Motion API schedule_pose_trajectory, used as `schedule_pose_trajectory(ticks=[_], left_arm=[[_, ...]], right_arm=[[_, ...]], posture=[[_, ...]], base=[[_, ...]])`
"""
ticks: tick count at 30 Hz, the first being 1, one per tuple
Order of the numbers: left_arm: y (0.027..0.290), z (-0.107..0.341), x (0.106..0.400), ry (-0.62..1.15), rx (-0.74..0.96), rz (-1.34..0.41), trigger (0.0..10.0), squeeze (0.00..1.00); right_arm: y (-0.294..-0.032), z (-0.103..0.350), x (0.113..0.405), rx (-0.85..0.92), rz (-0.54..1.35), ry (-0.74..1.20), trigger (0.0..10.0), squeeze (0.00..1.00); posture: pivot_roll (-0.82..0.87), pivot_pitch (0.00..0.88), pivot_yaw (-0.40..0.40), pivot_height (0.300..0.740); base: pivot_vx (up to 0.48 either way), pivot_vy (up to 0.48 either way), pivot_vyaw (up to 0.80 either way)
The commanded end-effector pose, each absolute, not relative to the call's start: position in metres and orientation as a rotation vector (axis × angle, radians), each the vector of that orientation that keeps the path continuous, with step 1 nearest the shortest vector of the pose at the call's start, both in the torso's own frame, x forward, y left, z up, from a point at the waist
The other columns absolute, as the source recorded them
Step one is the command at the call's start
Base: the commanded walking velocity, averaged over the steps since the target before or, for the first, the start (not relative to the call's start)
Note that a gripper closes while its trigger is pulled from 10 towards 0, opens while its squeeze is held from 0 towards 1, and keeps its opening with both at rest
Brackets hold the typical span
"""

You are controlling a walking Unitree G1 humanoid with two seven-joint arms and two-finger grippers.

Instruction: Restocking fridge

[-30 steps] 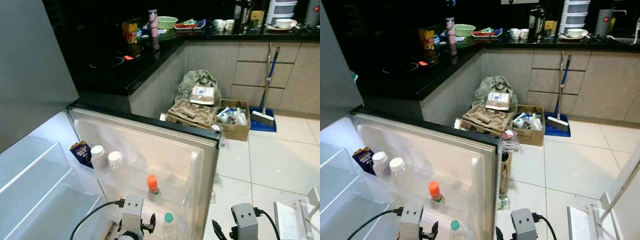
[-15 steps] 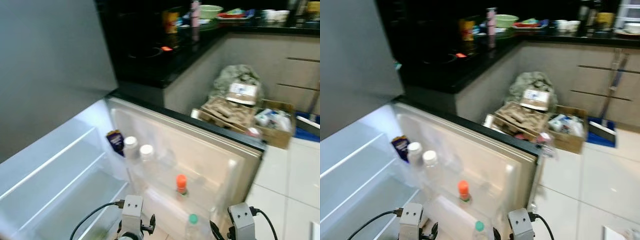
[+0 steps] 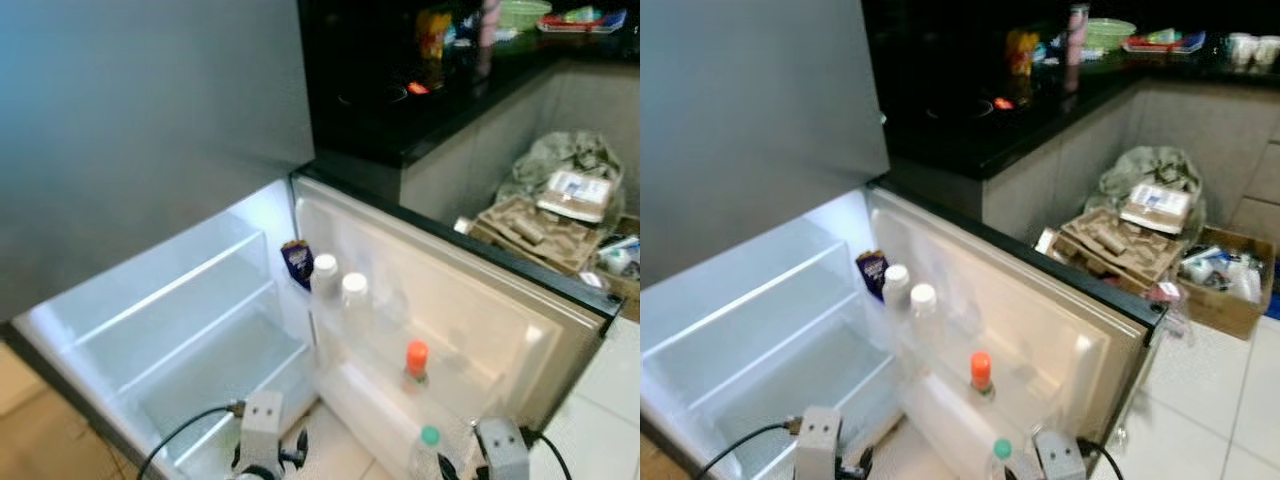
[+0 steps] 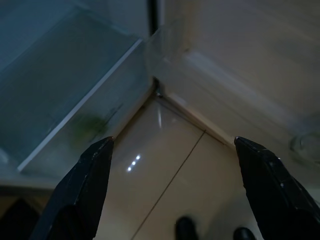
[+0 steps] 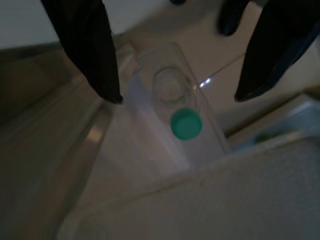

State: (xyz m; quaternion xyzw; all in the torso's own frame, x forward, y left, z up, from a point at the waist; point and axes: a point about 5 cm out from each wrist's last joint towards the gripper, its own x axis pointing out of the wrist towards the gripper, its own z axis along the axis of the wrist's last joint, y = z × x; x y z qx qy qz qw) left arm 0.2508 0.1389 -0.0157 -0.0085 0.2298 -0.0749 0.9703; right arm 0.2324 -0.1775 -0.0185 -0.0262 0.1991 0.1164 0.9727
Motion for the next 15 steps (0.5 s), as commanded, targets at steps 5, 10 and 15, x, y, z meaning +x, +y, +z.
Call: schedule_pose_trajectory(ticks=[5, 10, 15], left_arm=[[0.1407, -0.0169, 0.2494, 0.475, -0.006, -0.157, 10.0, 0.00], [0.1380, -0.0159, 0.2499, 0.472, 0.004, -0.180, 10.0, 0.00], [0.1368, -0.0159, 0.2498, 0.475, 0.001, -0.186, 10.0, 0.00]], right_arm=[[-0.1711, -0.0152, 0.2370, -0.043, 0.252, 0.384, 10.0, 0.00], [-0.1705, -0.0146, 0.2369, -0.039, 0.251, 0.382, 10.0, 0.00], [-0.1702, -0.0141, 0.2374, -0.037, 0.249, 0.379, 10.0, 0.00]], posture=[[-0.06, 0.104, 0.054, 0.717], [-0.06, 0.104, 0.055, 0.717], [-0.06, 0.105, 0.057, 0.717]], base=[[0.000, 0.000, 0.00], [0.000, 0.000, 0.00], [0.000, -0.155, 0.00]])
